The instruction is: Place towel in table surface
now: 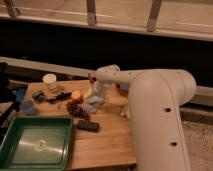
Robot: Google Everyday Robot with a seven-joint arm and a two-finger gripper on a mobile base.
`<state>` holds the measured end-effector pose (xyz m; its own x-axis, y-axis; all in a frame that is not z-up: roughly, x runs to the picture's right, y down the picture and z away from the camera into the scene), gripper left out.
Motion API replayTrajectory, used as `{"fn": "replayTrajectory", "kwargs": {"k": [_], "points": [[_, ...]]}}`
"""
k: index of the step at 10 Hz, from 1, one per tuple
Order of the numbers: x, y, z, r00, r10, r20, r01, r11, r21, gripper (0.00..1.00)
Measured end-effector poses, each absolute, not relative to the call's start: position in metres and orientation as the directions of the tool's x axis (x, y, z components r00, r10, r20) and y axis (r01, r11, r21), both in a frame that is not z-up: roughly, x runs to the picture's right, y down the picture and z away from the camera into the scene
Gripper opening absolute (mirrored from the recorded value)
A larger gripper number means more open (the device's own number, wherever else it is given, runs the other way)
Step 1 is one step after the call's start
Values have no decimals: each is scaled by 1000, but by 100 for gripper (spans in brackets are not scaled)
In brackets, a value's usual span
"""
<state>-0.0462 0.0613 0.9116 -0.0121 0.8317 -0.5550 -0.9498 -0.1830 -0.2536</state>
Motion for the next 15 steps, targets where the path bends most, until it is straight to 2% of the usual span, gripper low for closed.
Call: {"fn": "replayTrajectory", "kwargs": {"k": [5,6,12,14,15], "points": [[-51,72,925,-25,811,-584,-949,-202,-241,79],[-54,74,929,-23,806,-591,-946,-209,-247,75],[-62,77,931,-12,797,-604,-936,-221,-273,12],[-61,75,927,-18,809,-588,-929,-231,-289,0],[-59,70,919,-20,825,-565,-924,-232,-304,0]]}}
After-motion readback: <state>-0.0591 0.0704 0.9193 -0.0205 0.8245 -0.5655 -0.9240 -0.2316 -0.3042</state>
